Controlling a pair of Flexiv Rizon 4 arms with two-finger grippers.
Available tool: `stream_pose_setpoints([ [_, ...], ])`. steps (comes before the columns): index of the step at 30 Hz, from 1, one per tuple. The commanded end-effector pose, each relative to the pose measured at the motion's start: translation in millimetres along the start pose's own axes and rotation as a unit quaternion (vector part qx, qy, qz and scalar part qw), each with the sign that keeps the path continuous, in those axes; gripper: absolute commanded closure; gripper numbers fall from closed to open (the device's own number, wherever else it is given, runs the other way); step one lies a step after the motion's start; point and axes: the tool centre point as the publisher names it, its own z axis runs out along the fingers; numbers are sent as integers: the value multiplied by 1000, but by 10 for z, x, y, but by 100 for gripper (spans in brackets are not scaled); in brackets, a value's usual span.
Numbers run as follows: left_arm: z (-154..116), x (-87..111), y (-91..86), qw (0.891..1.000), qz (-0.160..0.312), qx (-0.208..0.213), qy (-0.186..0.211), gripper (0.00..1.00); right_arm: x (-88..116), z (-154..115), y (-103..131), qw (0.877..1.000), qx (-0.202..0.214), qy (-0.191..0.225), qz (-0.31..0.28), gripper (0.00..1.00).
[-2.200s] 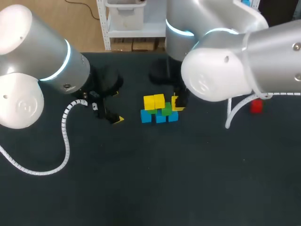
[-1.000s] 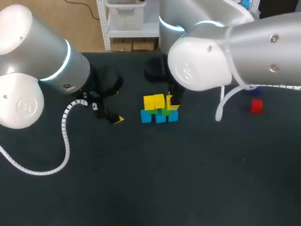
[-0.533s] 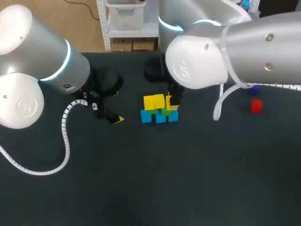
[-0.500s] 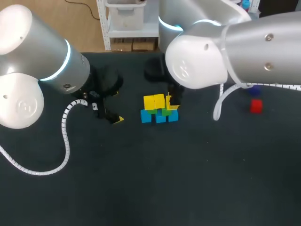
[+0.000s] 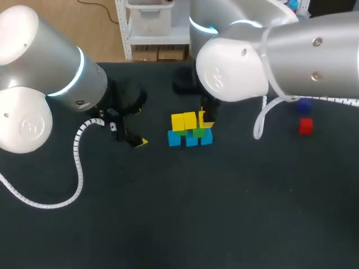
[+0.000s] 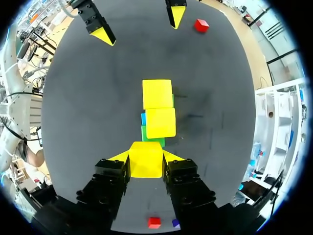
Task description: Place the blue cubes, place green cubes on the blue cubes, place the yellow cubes on the green cubes, then place the red cubes on the yellow cubes, and place purple cube on the red cubes.
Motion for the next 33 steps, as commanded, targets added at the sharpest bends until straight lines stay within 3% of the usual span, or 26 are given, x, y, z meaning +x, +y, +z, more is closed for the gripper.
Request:
stream_pose_setpoints([
  [1, 2, 13, 12, 1000, 2, 2, -3, 0, -18, 26, -26, 1000, -4, -1, -1, 100],
  [33, 2, 13, 12, 1000, 2, 2, -3, 0, -34, 69, -158, 1000, -14, -1, -8, 100],
])
